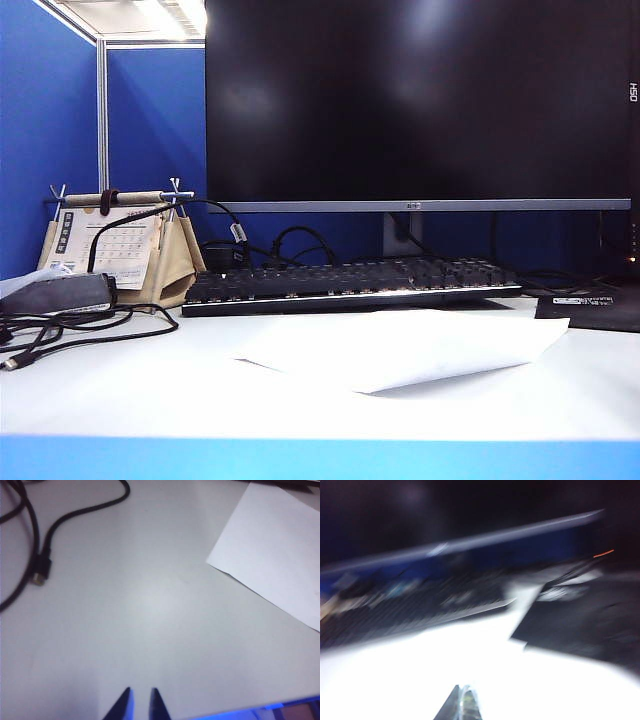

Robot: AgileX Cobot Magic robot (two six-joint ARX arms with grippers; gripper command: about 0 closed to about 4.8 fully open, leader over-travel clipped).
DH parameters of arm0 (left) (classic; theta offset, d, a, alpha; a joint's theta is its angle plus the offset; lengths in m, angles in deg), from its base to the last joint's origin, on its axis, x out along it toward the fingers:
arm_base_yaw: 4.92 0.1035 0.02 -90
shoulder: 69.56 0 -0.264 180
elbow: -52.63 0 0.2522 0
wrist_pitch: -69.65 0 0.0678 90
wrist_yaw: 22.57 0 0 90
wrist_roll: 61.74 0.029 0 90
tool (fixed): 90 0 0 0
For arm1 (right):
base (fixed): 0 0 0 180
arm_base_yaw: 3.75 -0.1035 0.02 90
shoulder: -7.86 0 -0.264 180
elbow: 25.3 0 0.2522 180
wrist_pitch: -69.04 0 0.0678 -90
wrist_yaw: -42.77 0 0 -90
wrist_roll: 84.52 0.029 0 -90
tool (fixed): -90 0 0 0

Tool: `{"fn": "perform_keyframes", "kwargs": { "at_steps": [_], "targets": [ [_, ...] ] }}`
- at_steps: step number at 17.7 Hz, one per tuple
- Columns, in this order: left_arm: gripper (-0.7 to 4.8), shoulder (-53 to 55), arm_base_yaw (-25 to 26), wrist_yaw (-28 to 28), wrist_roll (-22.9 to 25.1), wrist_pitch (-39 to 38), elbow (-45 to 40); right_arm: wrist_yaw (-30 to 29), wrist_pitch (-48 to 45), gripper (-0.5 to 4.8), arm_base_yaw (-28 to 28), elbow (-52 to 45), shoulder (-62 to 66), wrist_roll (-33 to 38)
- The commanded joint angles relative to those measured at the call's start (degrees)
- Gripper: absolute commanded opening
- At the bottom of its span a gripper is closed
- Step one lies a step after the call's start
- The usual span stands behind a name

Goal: Put a wrinkled paper upside down.

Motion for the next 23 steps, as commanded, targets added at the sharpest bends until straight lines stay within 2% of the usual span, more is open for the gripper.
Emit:
{"fn": "perform_keyframes", "kwargs": {
  "at_steps": [1,2,5,7,9,11,12,13,15,16,19,21,23],
  "targets": [
    [0.58,0.0,0.0,6.7,10.5,0.7,0.2,-7.6,6.9,0.00,-0.1,-0.4,0.0,-0.1],
    [0.58,0.0,0.0,6.6,12.5,0.7,0.2,-8.5,8.3,0.00,-0.1,-1.0,0.0,-0.2],
    [0.58,0.0,0.0,6.6,12.7,0.9,0.3,-9.7,8.5,0.00,-0.1,-2.1,0.1,-0.2],
    [1.28,0.0,0.0,9.7,14.3,1.0,3.3,-10.9,7.3,0.00,-0.1,-2.1,0.0,-0.9],
    [2.09,0.2,0.0,10.4,17.5,-0.3,9.2,-15.2,4.9,0.05,-0.1,-2.0,0.0,-0.8],
    [2.88,2.3,0.0,9.6,21.9,-7.1,18.4,-19.1,3.2,0.59,-0.1,-1.1,0.1,2.1],
    [3.05,4.4,0.0,9.6,22.9,-11.2,22.7,-19.0,3.1,0.71,-0.1,-0.4,0.1,5.0],
    [3.30,6.6,0.0,9.7,22.9,-13.4,25.6,-19.1,3.0,1.21,-0.1,0.5,0.1,6.2],
    [3.74,10.5,0.0,10.4,22.9,-14.0,28.3,-19.5,3.5,1.81,-0.1,2.4,0.2,5.7],
    [3.74,12.0,0.0,10.8,22.9,-14.1,28.6,-20.3,4.0,1.81,-0.1,3.5,0.9,5.1],
    [3.79,17.1,0.0,15.8,23.1,-14.5,28.7,-23.0,5.7,1.86,-0.1,11.8,10.8,2.5],
    [4.08,18.1,0.0,16.5,23.1,-14.0,28.7,-23.3,5.7,2.36,0.0,19.4,21.8,0.8],
    [4.08,18.0,0.0,16.7,24.6,-13.9,28.8,-26.4,6.2,2.56,0.3,29.0,35.9,4.6]
  ]
}}
